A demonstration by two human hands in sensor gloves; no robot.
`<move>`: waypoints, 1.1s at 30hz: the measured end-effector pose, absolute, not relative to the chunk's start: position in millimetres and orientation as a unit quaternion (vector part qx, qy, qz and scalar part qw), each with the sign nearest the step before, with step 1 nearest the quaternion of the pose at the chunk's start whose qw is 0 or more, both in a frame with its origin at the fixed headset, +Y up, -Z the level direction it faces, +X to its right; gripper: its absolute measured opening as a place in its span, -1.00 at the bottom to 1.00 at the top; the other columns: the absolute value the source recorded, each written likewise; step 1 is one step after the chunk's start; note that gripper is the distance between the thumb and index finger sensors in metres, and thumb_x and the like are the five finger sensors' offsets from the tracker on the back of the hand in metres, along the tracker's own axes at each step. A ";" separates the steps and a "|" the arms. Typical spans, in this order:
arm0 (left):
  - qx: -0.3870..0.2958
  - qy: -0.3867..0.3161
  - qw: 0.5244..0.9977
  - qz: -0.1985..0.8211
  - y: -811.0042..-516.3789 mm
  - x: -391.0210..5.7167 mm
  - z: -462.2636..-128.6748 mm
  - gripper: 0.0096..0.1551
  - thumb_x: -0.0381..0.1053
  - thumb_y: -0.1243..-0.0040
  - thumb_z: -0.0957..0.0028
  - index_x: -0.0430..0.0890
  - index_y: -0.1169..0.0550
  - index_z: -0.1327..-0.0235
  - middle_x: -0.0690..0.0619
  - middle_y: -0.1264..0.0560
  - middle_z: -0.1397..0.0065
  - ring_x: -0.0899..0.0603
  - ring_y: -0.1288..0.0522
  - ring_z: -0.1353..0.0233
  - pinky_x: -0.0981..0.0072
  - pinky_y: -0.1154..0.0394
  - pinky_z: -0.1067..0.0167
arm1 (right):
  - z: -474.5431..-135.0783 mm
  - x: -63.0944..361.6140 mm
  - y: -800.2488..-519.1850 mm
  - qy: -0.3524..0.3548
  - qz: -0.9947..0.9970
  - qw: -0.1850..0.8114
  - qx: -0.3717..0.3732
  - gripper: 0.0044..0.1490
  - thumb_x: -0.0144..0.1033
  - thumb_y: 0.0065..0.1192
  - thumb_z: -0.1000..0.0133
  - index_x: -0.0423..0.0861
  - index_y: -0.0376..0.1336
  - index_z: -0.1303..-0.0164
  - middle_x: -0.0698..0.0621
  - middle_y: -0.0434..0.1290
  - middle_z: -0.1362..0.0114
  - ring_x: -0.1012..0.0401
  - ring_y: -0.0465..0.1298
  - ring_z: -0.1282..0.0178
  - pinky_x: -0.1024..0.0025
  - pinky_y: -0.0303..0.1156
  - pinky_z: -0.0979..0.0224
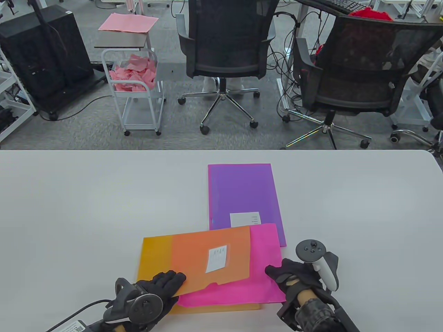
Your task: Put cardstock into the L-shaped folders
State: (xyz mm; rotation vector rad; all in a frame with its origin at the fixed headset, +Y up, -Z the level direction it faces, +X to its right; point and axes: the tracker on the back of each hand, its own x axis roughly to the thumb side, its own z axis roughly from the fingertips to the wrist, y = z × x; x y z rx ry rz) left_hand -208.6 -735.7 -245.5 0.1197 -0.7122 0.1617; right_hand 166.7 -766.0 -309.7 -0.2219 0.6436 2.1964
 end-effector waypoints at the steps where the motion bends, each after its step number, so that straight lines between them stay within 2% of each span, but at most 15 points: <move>1: 0.060 -0.351 0.931 0.079 -734.6 -207.5 -244.2 -0.32 0.19 0.10 0.04 -0.05 -0.39 -0.33 -0.24 -0.57 -0.27 -0.41 -0.69 -0.14 -0.16 -0.67 0.15 | -309.1 160.9 -766.6 0.254 0.868 0.422 -0.066 0.04 0.12 0.17 0.04 -0.42 -0.08 -0.25 -0.29 0.54 0.15 -0.02 0.63 0.47 0.30 0.59 0.54; 5: 0.067 -0.360 0.927 0.077 -732.0 -203.5 -240.2 -0.32 0.18 0.09 0.04 -0.06 -0.39 -0.33 -0.25 -0.57 -0.27 -0.41 -0.69 -0.14 -0.16 -0.67 0.15 | -304.1 143.1 -767.9 0.247 0.864 0.438 -0.032 0.02 0.09 0.16 0.03 -0.44 -0.08 -0.24 -0.30 0.55 0.15 -0.02 0.63 0.47 0.30 0.59 0.55; 8: 0.073 -0.361 0.926 0.078 -731.2 -202.7 -238.6 -0.33 0.17 0.08 0.04 -0.06 -0.39 -0.33 -0.25 -0.57 -0.27 -0.42 -0.69 -0.14 -0.17 -0.66 0.14 | -303.8 131.4 -769.8 0.285 0.844 0.453 0.035 0.10 0.12 0.13 0.03 -0.47 -0.18 -0.25 -0.35 0.49 0.06 -0.04 0.61 0.39 0.27 0.59 0.48; 10: 0.071 -0.356 0.929 0.071 -733.0 -206.4 -241.2 -0.33 0.18 0.09 0.03 -0.05 -0.39 -0.33 -0.22 -0.58 -0.27 -0.39 -0.70 -0.14 -0.15 -0.67 0.14 | -306.8 134.4 -772.9 0.292 0.828 0.475 0.057 0.07 0.12 0.09 0.01 -0.43 -0.18 -0.28 -0.32 0.49 0.00 -0.02 0.62 0.34 0.28 0.60 0.43; 12: 0.068 -0.350 0.930 0.084 -733.6 -208.3 -242.1 -0.33 0.19 0.09 0.04 -0.04 -0.39 -0.33 -0.21 -0.58 -0.27 -0.38 -0.70 -0.14 -0.13 -0.68 0.14 | -309.5 142.3 -780.8 0.316 0.769 0.552 0.062 0.00 0.14 0.01 -0.05 -0.39 -0.15 -0.30 -0.26 0.51 -0.04 0.04 0.64 0.32 0.37 0.63 0.41; 14: 0.082 -0.348 0.929 0.095 -730.9 -208.7 -242.0 -0.33 0.19 0.10 0.04 -0.03 -0.38 -0.33 -0.20 -0.58 -0.27 -0.37 -0.70 -0.14 -0.12 -0.69 0.14 | -307.7 150.9 -795.3 0.359 0.647 0.673 0.026 -0.02 0.12 -0.03 -0.12 -0.42 -0.17 -0.31 -0.25 0.52 -0.04 0.07 0.65 0.32 0.41 0.65 0.40; 16: 0.097 -0.346 0.927 0.108 -727.7 -210.6 -242.3 -0.33 0.19 0.10 0.05 -0.02 -0.38 -0.33 -0.19 -0.59 -0.26 -0.35 -0.72 -0.14 -0.10 -0.69 0.14 | -303.5 153.7 -804.4 0.388 0.566 0.728 -0.002 -0.01 0.10 -0.02 -0.14 -0.46 -0.20 -0.29 -0.28 0.52 -0.02 0.05 0.65 0.32 0.38 0.64 0.42; 21: 0.127 -0.377 0.910 0.120 -722.4 -212.4 -238.5 -0.34 0.19 0.11 0.06 0.00 -0.37 -0.32 -0.16 -0.59 -0.26 -0.32 -0.73 -0.14 -0.08 -0.71 0.14 | -306.4 151.7 -802.2 0.401 0.555 0.728 0.039 0.02 0.10 0.01 -0.13 -0.46 -0.23 -0.29 -0.21 0.57 0.04 0.10 0.69 0.37 0.42 0.65 0.45; 23: 0.132 -0.391 0.904 0.109 -721.8 -210.2 -236.3 -0.33 0.19 0.11 0.06 0.00 -0.36 -0.32 -0.16 -0.60 -0.26 -0.32 -0.73 -0.14 -0.08 -0.71 0.14 | -306.6 150.1 -800.0 0.402 0.557 0.725 0.044 -0.19 -0.05 0.04 -0.12 -0.31 -0.08 -0.34 -0.19 0.61 0.11 0.13 0.70 0.40 0.42 0.65 0.48; 25: 0.123 -0.408 0.900 0.088 -724.1 -208.4 -235.5 -0.33 0.22 0.11 0.06 0.05 -0.35 -0.34 -0.13 -0.57 -0.30 -0.30 -0.70 -0.20 -0.07 -0.69 0.07 | -306.9 154.9 -796.8 0.392 0.610 0.689 0.006 -0.38 -0.13 0.17 -0.05 -0.28 0.17 -0.15 -0.19 0.64 0.20 0.13 0.71 0.49 0.42 0.64 0.54; 26: 0.116 -0.406 0.903 0.079 -725.4 -206.9 -235.9 -0.33 0.23 0.10 0.06 0.08 -0.33 -0.36 -0.11 -0.54 -0.35 -0.28 -0.67 -0.26 -0.09 -0.66 0.01 | -306.8 157.1 -795.9 0.379 0.636 0.672 -0.010 -0.42 -0.12 0.22 -0.01 -0.26 0.23 -0.06 -0.16 0.66 0.25 0.14 0.70 0.52 0.43 0.64 0.56; 29: 0.077 -0.382 0.920 0.041 -732.3 -205.3 -240.4 -0.25 0.25 0.04 0.05 0.15 -0.17 -0.46 -0.10 -0.36 -0.53 -0.31 -0.48 -0.47 -0.19 -0.52 -0.20 | -306.4 159.4 -794.7 0.361 0.635 0.682 -0.035 -0.46 -0.12 0.29 0.01 -0.24 0.27 0.03 -0.13 0.66 0.32 0.18 0.69 0.59 0.46 0.62 0.61; 33: 0.002 -0.317 0.948 0.012 -741.5 -216.2 -254.5 -0.19 0.29 0.08 0.03 0.18 -0.04 -0.51 -0.15 -0.12 -0.64 -0.38 -0.27 -0.60 -0.29 -0.38 -0.33 | -309.1 163.5 -794.3 0.357 0.631 0.689 -0.027 -0.46 -0.12 0.30 0.02 -0.24 0.27 0.04 -0.13 0.66 0.34 0.19 0.68 0.60 0.45 0.62 0.61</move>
